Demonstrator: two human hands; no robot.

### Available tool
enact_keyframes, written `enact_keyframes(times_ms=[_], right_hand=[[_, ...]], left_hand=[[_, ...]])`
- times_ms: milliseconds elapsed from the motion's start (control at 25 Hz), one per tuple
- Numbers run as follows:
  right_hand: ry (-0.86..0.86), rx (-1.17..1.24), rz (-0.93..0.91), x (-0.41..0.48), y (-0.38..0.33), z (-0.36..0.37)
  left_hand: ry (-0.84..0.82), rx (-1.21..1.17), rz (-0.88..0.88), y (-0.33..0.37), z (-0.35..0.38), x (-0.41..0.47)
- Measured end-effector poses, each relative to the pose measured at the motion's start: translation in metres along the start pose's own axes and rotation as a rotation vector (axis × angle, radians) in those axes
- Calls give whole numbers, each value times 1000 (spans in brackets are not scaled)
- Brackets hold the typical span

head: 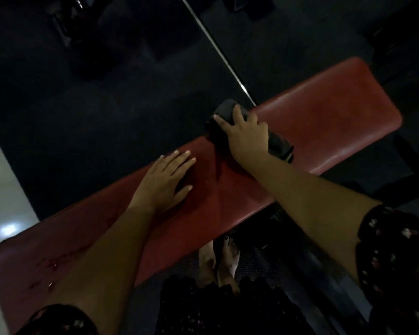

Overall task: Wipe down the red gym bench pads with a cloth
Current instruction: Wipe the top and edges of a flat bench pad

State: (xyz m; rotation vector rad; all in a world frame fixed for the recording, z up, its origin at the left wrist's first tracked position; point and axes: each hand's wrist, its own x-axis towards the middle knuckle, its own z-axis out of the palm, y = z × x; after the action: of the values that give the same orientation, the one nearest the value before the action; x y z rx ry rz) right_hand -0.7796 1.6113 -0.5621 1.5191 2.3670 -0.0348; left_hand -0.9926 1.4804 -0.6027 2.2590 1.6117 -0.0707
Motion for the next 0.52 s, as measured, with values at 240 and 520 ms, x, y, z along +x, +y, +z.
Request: enact_keyframes(times_ms=[240,520], right_hand=[[46,2,-124,-21,-1,6],[65,91,-98,-182,15,56]], left_hand=[[-11,46,-179,1,16,-53],[-70,55,-244,10,5,-53]])
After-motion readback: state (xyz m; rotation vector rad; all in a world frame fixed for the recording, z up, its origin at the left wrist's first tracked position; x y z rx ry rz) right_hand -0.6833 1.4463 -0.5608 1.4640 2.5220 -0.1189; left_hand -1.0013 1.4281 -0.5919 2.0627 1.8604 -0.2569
